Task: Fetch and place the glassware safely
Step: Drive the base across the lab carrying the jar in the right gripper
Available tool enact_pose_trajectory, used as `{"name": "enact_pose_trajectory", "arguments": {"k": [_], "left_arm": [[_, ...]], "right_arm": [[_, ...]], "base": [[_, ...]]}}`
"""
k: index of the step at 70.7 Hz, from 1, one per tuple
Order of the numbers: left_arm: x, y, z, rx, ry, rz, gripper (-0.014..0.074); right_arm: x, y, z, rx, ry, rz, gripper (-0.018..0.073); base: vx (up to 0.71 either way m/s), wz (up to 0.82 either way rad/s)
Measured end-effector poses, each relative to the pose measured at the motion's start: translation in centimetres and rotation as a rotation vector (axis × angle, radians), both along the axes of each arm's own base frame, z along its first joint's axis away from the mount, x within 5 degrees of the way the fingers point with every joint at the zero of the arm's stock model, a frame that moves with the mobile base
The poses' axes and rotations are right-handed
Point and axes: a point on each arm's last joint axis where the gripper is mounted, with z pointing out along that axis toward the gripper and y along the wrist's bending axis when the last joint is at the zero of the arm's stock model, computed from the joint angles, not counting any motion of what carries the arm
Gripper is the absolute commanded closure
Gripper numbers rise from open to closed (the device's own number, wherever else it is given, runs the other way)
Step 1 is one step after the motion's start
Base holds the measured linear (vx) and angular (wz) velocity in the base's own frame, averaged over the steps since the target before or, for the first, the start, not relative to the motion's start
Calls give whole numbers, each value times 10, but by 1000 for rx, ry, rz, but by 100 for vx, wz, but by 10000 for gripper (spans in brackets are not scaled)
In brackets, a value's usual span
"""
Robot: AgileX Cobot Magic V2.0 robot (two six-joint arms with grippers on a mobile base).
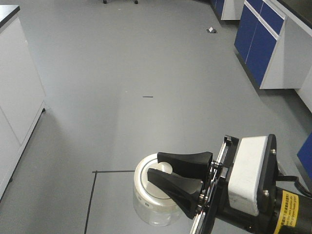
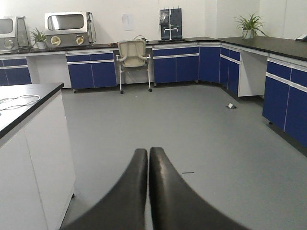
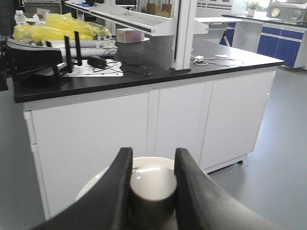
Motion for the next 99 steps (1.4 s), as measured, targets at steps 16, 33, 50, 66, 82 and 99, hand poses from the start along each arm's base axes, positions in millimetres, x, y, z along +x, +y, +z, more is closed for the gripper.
{"name": "enact_pose_trajectory", "arguments": {"k": [16,33,50,66,82,99], "left_arm": [[0,0,0,0,0,0,603],[0,0,0,0,0,0,603],[0,0,0,0,0,0,603],[0,0,0,0,0,0,603],[0,0,0,0,0,0,603],[0,0,0,0,0,0,603]], "right_arm": [[0,0,0,0,0,0,563],[0,0,0,0,0,0,563],[0,0,0,0,0,0,563],[0,0,0,0,0,0,563],[0,0,0,0,0,0,563],[0,0,0,0,0,0,563]], "base": [[43,6],[47,10],[49,5],[50,-1],[51,-3],[53,0]]}}
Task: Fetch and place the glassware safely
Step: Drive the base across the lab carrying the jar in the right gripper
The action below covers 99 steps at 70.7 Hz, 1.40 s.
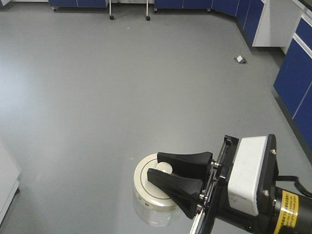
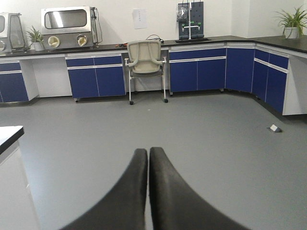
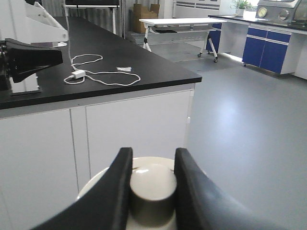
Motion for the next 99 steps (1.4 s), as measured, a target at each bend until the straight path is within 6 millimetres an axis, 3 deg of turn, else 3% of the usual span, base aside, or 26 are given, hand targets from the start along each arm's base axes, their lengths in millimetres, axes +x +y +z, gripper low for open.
{"name": "enact_pose_trajectory", "arguments": {"k": [99], "left_arm": [[0,0,0,0,0,0,603]], "right_arm": [[0,0,0,0,0,0,563]], "base": [[60,2]]}}
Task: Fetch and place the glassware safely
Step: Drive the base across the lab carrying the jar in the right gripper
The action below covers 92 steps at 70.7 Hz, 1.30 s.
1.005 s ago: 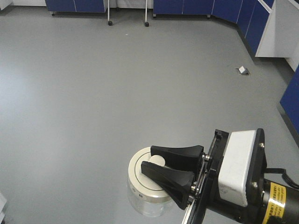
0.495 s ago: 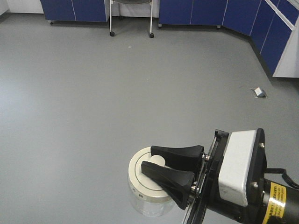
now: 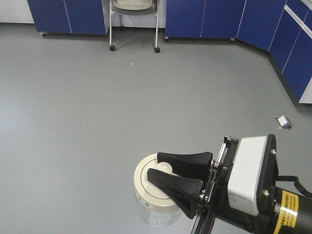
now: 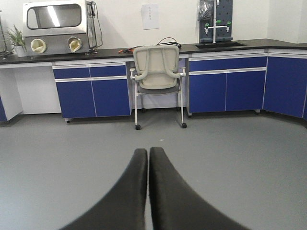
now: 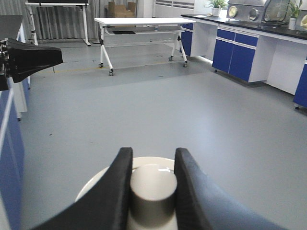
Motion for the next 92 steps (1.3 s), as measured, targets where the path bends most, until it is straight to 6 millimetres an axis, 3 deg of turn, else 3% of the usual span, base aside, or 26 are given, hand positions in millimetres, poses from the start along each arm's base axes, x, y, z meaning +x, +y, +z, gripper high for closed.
{"name": "enact_pose_trajectory", "arguments": {"k": [92], "left_arm": [[0,0,0,0,1,0,603]], "right_arm": [[0,0,0,0,0,0,563]], "base": [[59,-3]]}}
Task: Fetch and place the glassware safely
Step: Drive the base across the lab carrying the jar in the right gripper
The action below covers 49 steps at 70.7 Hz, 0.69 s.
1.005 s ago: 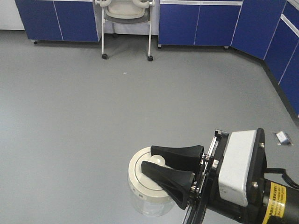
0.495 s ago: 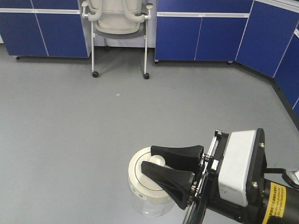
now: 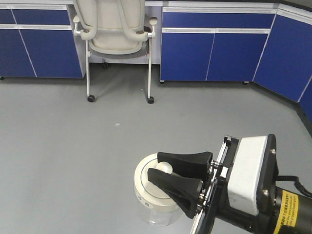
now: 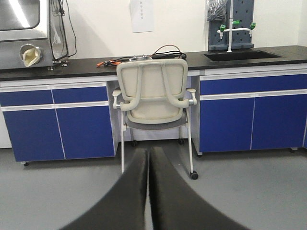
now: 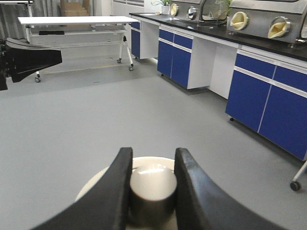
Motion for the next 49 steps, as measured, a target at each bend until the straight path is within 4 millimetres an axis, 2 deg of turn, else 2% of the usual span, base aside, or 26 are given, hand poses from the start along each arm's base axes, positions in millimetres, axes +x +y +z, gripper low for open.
{"name": "enact_pose_trajectory", "arguments": {"k": [29,49], "left_arm": [[0,0,0,0,0,0,603],[0,0,0,0,0,0,603]], "right_arm": [[0,0,0,0,0,0,563],[0,0,0,-1,1,0,563]], "base": [[45,-6],[31,-27]]}}
